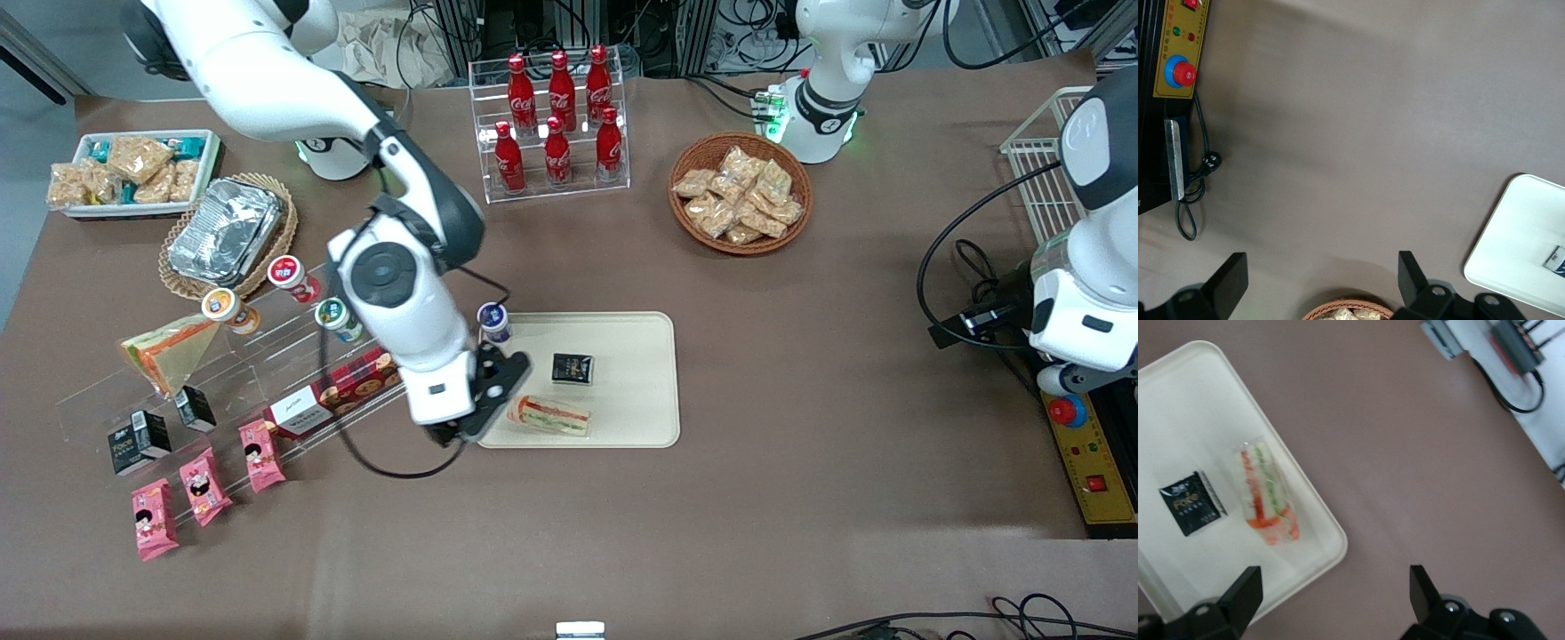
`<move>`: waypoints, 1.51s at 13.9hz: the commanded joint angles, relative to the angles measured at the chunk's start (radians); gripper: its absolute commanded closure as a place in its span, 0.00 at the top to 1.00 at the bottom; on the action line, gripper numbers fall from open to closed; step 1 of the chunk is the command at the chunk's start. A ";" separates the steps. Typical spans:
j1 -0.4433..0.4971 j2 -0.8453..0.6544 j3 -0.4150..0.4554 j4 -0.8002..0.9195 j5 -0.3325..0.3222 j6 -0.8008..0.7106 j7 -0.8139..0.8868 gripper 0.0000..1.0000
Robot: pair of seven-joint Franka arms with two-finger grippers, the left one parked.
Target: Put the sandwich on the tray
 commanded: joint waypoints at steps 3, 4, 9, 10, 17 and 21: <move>-0.079 -0.077 -0.010 -0.027 0.061 -0.047 -0.003 0.98; -0.095 -0.100 -0.011 -0.027 0.104 -0.065 0.003 0.98; -0.222 -0.212 -0.066 -0.025 0.267 -0.254 0.049 0.98; -0.250 -0.235 -0.072 -0.025 0.287 -0.297 0.088 0.98; -0.258 -0.332 -0.210 -0.024 0.273 -0.527 0.359 0.98; -0.258 -0.360 -0.287 -0.024 0.272 -0.564 0.353 0.98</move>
